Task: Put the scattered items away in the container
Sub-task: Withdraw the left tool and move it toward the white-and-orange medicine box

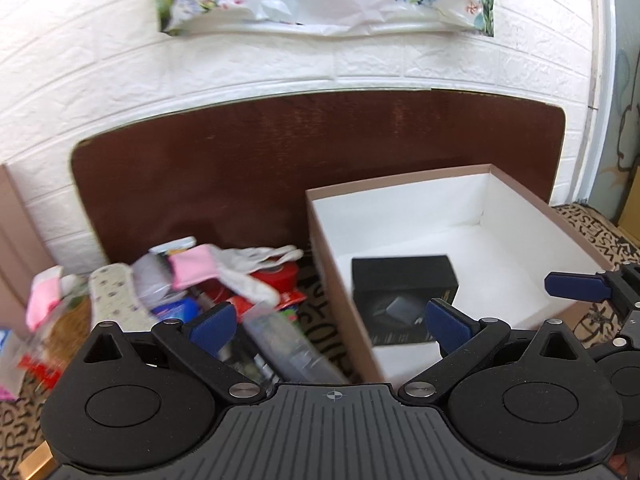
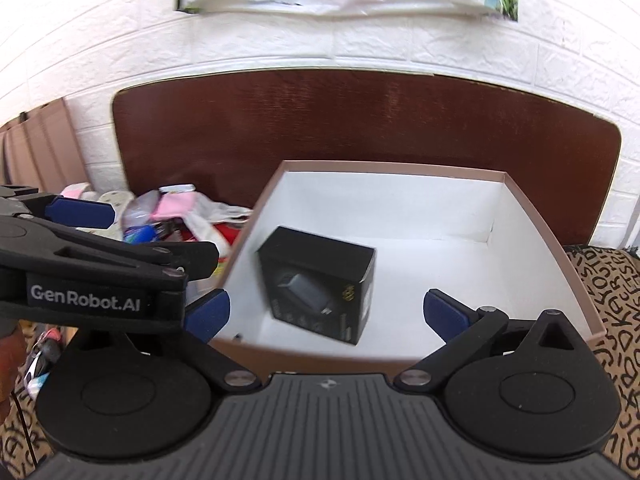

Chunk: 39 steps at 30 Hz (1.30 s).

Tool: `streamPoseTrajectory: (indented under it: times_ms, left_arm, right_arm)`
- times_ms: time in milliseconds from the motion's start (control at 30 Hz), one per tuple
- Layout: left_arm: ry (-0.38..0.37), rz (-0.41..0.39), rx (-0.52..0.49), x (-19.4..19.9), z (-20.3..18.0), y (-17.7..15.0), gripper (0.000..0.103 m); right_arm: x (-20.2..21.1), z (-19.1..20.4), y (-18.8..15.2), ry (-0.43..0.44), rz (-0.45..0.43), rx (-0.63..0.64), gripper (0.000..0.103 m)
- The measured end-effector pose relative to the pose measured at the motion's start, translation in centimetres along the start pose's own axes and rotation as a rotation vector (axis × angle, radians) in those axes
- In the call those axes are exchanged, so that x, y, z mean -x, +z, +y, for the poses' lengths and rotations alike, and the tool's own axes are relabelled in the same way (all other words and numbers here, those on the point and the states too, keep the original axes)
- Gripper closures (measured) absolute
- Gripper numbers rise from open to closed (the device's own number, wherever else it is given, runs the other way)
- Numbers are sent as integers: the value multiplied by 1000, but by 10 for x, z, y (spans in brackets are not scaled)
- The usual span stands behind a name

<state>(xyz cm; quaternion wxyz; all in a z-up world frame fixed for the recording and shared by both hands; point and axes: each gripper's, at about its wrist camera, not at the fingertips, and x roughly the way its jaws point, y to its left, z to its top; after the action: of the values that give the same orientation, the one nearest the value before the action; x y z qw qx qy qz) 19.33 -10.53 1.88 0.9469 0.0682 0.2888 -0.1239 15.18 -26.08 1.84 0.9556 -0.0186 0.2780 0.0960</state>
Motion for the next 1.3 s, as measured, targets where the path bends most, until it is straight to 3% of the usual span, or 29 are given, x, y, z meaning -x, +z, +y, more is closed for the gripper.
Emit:
streamPoseTrajectory:
  times_ms: [667, 1300]
  left_arm:
    - [123, 46, 28, 78, 32, -87, 0]
    - [152, 120, 69, 83, 54, -125, 0]
  right_arm:
    - [56, 76, -63, 73, 32, 11, 0]
    - [54, 113, -90, 119, 88, 29, 0]
